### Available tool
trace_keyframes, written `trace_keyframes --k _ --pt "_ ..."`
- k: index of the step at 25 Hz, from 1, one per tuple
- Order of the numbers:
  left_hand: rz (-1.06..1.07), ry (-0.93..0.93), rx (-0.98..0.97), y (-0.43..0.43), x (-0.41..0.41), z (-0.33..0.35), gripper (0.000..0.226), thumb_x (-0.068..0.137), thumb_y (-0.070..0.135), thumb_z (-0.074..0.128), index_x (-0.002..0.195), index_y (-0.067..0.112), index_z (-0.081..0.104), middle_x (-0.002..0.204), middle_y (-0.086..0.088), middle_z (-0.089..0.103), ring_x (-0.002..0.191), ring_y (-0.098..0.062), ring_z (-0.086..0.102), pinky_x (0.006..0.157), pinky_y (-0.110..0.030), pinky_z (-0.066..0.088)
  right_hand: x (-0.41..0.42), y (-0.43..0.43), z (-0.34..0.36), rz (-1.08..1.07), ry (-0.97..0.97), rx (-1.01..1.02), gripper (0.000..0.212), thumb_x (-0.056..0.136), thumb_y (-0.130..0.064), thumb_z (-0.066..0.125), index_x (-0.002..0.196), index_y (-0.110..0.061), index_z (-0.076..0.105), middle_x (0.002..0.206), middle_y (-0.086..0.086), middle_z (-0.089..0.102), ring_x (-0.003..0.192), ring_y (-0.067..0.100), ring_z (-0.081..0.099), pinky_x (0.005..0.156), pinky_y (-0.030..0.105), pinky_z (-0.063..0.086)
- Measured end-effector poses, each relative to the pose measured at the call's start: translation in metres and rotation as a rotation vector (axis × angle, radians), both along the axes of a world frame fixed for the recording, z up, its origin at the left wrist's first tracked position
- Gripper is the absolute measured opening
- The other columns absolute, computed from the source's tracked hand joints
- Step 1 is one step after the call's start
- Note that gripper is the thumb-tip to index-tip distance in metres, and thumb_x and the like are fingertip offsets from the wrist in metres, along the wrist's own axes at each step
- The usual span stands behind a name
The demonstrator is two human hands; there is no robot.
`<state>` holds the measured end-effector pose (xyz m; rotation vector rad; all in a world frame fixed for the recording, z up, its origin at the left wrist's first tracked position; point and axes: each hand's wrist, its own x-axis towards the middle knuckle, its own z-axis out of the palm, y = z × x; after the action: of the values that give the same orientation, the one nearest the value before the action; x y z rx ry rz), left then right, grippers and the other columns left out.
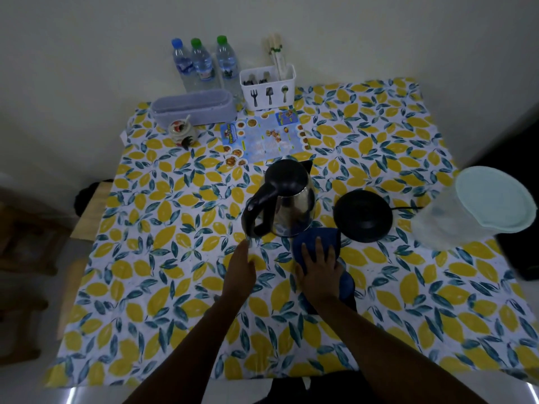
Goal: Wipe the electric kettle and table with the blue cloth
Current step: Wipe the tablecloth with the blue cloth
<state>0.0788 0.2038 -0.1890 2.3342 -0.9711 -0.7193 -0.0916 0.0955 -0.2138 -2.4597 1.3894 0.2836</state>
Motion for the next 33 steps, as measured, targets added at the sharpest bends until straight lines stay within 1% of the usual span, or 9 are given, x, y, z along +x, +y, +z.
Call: trace_keyframes --k 2,5,10,13,16,18,23,30,33 --pt "-0.12 -0.064 0.097 0.015 -0.007 -0.013 0.053 0.1 0.017 0.042 0.149 0.008 0.023 0.16 -0.013 0.021 0.147 -0.026 0.019 0.121 -0.039 0.02 -0.002 0.014 0.0 0.154 -0.015 0.013 0.059 0.094 -0.054 0.034 0.148 -0.036 0.019 0.162 0.006 0.012 0.144 0.039 0.017 0.103 0.061 0.033" --pt "-0.168 -0.126 0.237 0.035 -0.021 -0.026 0.059 0.1 0.026 0.043 0.15 0.012 0.016 0.163 -0.008 0.009 0.15 -0.024 0.006 0.122 -0.041 0.017 -0.026 0.03 -0.004 0.405 -0.021 0.0 0.057 0.088 -0.048 0.046 0.142 -0.038 0.033 0.157 0.003 0.03 0.138 0.038 0.034 0.091 0.057 0.046" --pt "-0.199 -0.102 0.31 0.056 -0.022 -0.033 0.073 0.099 0.044 0.038 0.151 0.017 -0.005 0.162 0.0 -0.011 0.149 -0.018 -0.01 0.123 -0.04 0.006 -0.052 0.013 -0.002 0.37 0.011 -0.04 0.056 0.084 -0.04 0.06 0.137 -0.035 0.044 0.149 0.001 0.044 0.129 0.035 0.048 0.077 0.053 0.053" --pt "-0.195 -0.117 0.308 0.057 -0.023 -0.032 0.076 0.098 0.046 0.038 0.151 0.018 -0.008 0.162 0.0 -0.014 0.149 -0.018 -0.013 0.122 -0.039 0.005 -0.018 0.02 0.004 0.317 0.018 -0.013 0.053 0.091 -0.036 0.054 0.141 -0.032 0.039 0.153 0.002 0.037 0.132 0.037 0.041 0.084 0.055 0.05" --pt "-0.191 -0.121 0.315 0.057 -0.025 -0.032 0.077 0.099 0.046 0.038 0.149 0.018 -0.012 0.161 -0.001 -0.017 0.148 -0.018 -0.016 0.121 -0.039 0.003 0.034 0.025 0.009 0.375 0.022 0.011 0.056 0.098 -0.033 0.042 0.149 -0.028 0.02 0.161 0.004 0.014 0.139 0.039 0.025 0.098 0.057 0.04" --pt "-0.15 -0.081 0.306 0.056 -0.026 -0.03 0.08 0.098 0.045 0.041 0.149 0.018 -0.014 0.161 0.0 -0.017 0.148 -0.016 -0.015 0.121 -0.038 0.003 0.061 0.027 0.008 0.355 0.04 0.017 0.06 0.099 -0.034 0.041 0.15 -0.025 0.011 0.162 0.005 0.005 0.14 0.041 0.019 0.105 0.058 0.034" --pt "-0.154 -0.077 0.308 0.052 -0.024 -0.024 0.083 0.097 0.043 0.045 0.149 0.015 -0.013 0.162 -0.004 -0.015 0.149 -0.019 -0.012 0.121 -0.039 0.006 0.08 0.029 0.006 0.318 0.046 0.008 0.063 0.098 -0.033 0.043 0.151 -0.024 0.01 0.162 0.005 0.006 0.139 0.042 0.02 0.106 0.058 0.032" --pt "-0.224 -0.048 0.356 0.054 -0.017 -0.019 0.084 0.097 0.041 0.047 0.15 0.015 -0.012 0.161 -0.004 -0.017 0.149 -0.021 -0.014 0.122 -0.042 0.006 0.021 0.034 0.0 0.369 0.061 0.008 0.058 0.098 -0.029 0.039 0.15 -0.026 0.014 0.162 0.002 0.009 0.137 0.038 0.024 0.102 0.057 0.035" --pt "-0.246 -0.047 0.361 0.054 -0.017 -0.017 0.084 0.096 0.039 0.049 0.15 0.014 -0.011 0.161 -0.005 -0.017 0.149 -0.022 -0.013 0.122 -0.043 0.008 0.041 0.027 0.005 0.352 0.053 0.006 0.057 0.099 -0.029 0.04 0.15 -0.027 0.016 0.162 0.001 0.009 0.137 0.038 0.023 0.102 0.056 0.035"
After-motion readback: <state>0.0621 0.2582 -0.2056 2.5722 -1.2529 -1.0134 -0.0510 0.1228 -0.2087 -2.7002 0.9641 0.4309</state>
